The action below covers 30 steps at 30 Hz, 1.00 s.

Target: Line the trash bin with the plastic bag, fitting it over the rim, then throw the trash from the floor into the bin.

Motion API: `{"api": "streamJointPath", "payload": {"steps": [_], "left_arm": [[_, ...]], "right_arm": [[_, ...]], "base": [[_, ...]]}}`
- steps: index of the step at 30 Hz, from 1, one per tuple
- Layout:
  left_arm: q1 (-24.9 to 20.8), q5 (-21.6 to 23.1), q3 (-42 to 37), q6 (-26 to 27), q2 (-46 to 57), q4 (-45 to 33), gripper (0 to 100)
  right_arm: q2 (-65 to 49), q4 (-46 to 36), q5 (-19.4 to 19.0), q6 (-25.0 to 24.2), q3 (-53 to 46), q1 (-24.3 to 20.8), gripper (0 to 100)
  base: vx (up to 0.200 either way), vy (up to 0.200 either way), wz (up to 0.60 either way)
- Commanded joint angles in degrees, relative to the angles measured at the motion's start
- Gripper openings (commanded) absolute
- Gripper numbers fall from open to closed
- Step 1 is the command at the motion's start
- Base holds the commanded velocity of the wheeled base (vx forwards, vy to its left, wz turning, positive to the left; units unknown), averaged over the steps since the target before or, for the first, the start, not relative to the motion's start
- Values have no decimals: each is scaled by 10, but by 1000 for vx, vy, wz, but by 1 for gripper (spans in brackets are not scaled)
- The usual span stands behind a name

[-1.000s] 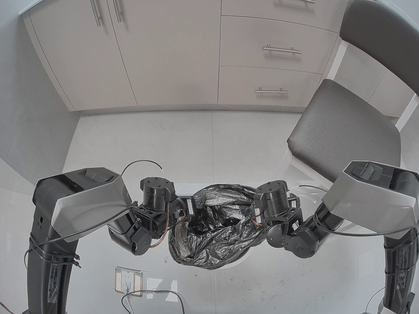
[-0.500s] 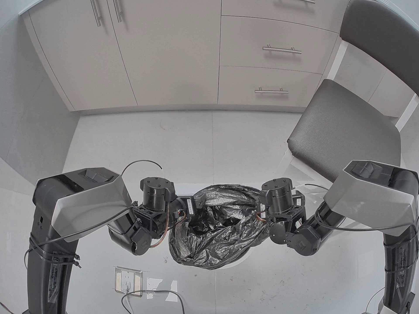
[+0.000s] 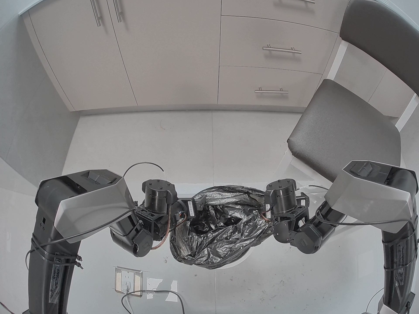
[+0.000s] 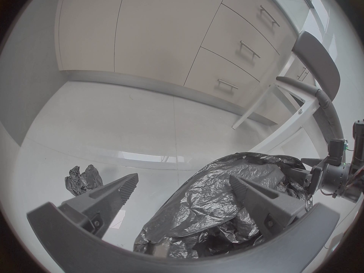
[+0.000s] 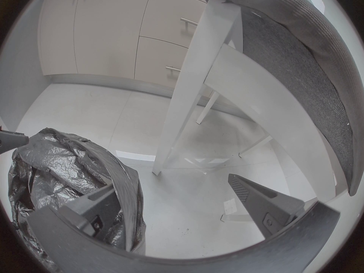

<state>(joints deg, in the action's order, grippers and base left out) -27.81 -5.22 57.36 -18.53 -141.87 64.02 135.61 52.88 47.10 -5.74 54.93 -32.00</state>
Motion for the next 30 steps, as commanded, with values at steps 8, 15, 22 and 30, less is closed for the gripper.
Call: {"api": "streamJointPath", "payload": {"steps": [8, 15, 22, 30], "left_arm": [[-3, -1, -4, -1, -1, 0, 100], [-3, -1, -4, -1, -1, 0, 100], [-3, -1, -4, -1, -1, 0, 100], [-13, -1, -23, 0, 1, 22, 100]], "right_arm": [[42, -1, 0, 3, 31, 12, 100], [65, -3, 2, 6, 40, 18, 100], [75, -4, 5, 10, 39, 20, 100], [81, -2, 11, 13, 39, 27, 100]], "base": [[0, 0, 0], [0, 0, 0], [0, 0, 0], [0, 0, 0]]}}
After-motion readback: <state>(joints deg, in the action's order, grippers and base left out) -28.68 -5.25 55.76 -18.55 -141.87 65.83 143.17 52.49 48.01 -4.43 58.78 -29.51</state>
